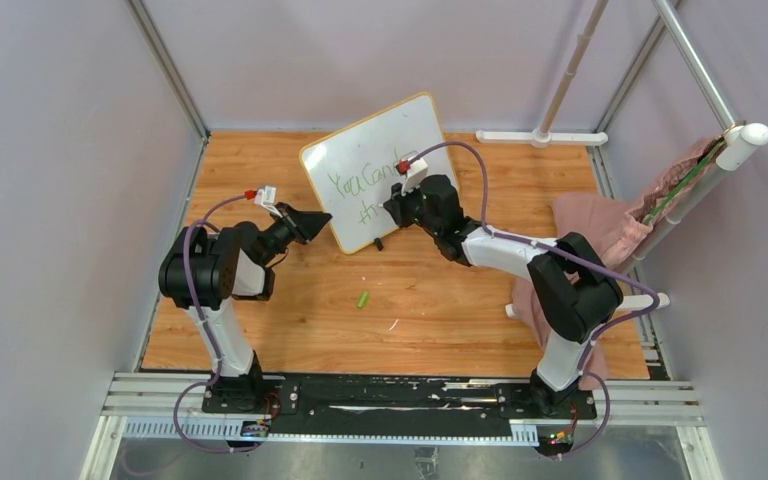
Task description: Write a sentence on the whiteboard
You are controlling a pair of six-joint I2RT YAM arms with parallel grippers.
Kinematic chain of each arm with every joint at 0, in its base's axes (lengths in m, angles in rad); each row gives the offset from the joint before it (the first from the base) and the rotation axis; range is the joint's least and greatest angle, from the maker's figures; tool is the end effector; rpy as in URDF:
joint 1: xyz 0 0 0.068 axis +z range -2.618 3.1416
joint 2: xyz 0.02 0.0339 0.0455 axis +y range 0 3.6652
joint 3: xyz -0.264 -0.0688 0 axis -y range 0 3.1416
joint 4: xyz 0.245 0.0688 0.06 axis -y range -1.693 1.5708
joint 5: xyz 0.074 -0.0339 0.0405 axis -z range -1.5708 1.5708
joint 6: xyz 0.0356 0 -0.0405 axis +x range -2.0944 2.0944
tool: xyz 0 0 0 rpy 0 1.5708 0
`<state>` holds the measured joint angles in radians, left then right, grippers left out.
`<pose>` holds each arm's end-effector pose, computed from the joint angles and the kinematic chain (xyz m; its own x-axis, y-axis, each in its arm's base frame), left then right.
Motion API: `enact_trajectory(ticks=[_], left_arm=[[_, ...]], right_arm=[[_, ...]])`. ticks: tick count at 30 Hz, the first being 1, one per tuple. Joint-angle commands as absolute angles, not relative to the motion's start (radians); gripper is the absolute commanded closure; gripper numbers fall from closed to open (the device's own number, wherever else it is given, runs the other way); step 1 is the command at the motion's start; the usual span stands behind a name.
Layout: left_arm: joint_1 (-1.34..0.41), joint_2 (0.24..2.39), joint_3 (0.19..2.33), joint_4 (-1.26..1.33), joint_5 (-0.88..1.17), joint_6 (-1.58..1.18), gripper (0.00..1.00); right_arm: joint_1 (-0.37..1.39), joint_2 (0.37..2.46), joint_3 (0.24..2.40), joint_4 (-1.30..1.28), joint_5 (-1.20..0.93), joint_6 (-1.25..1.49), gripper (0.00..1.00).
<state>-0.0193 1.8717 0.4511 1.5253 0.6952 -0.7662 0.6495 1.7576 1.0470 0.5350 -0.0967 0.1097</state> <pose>0.2945 -0.0285 0.1430 -0.3766 -0.5253 -0.7630 0.5421 0.5430 -0.6414 0.3178 0.2456 0.2395 -0.2125 -0.0245 -0.9769 -0.6584 0.7423 0.1246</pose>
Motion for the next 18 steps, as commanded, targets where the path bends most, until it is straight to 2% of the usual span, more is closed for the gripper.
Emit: enact_trajectory(ticks=[1, 18], left_arm=[[-0.034, 1.899, 0.459, 1.549, 0.693, -0.752, 1.00], [-0.032, 1.899, 0.459, 1.549, 0.693, -0.752, 1.00]], right_arm=[[0.635, 1.772, 1.065, 0.517, -0.086, 0.115, 1.00], [0.635, 1.748, 1.001, 0.531, -0.074, 0.121, 1.00]])
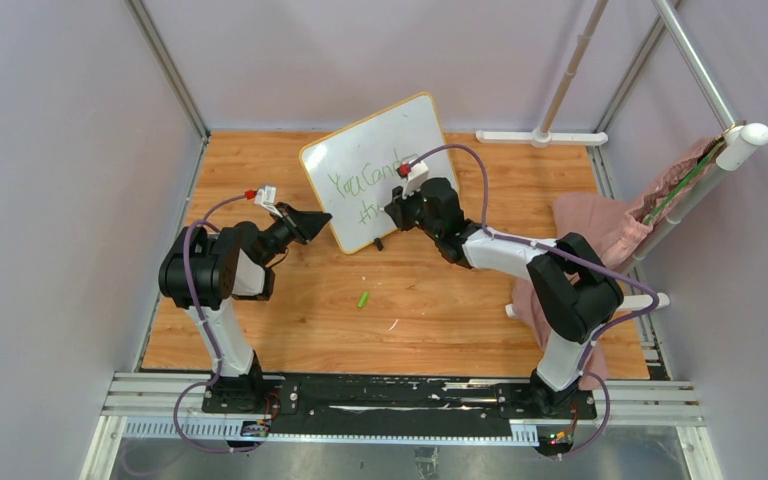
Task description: Write a sentence on the whiteboard
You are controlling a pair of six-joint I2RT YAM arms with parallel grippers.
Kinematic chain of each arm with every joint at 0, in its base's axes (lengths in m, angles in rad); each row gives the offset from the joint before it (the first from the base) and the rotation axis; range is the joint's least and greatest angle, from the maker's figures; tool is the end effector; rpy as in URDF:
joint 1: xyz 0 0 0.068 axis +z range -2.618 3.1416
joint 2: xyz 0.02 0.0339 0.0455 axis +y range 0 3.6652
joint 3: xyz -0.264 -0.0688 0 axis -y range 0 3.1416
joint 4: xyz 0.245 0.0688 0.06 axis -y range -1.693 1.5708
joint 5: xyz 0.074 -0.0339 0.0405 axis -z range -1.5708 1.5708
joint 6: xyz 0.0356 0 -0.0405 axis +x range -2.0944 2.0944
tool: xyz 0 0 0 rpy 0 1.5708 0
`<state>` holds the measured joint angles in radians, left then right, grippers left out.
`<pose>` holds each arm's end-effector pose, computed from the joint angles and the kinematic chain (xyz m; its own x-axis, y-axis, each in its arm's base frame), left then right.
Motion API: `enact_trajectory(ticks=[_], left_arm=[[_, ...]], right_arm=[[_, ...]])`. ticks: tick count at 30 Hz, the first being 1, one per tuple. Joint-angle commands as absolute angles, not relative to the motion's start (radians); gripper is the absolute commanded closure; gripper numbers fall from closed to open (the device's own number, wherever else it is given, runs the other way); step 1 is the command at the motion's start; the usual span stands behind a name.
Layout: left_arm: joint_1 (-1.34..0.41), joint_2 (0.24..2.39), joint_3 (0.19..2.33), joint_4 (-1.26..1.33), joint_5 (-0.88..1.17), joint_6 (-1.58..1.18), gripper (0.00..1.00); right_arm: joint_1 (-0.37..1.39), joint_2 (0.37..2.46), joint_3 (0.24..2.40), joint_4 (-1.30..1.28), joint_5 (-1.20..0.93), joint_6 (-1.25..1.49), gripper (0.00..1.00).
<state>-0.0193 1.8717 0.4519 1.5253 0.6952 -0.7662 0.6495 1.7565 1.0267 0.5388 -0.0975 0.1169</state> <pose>0.2947 -0.0285 0.1431 -0.3760 -0.5253 -0.7633 0.5426 0.5430 -0.6409 0.3155 0.2439 0.2336 -0.2292 -0.0283 -0.9730 -0.6558 0.7432 0.1329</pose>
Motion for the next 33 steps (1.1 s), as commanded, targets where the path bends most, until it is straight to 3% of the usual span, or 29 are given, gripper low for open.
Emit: enact_trajectory(ticks=[1, 33], left_arm=[[-0.034, 1.899, 0.459, 1.550, 0.693, -0.752, 1.00], [-0.033, 1.899, 0.459, 1.548, 0.692, -0.752, 1.00]], right_arm=[[0.636, 1.747, 1.000, 0.529, -0.070, 0.120, 1.00], [0.633, 1.728, 1.089, 0.556, -0.132, 0.157, 1.00]])
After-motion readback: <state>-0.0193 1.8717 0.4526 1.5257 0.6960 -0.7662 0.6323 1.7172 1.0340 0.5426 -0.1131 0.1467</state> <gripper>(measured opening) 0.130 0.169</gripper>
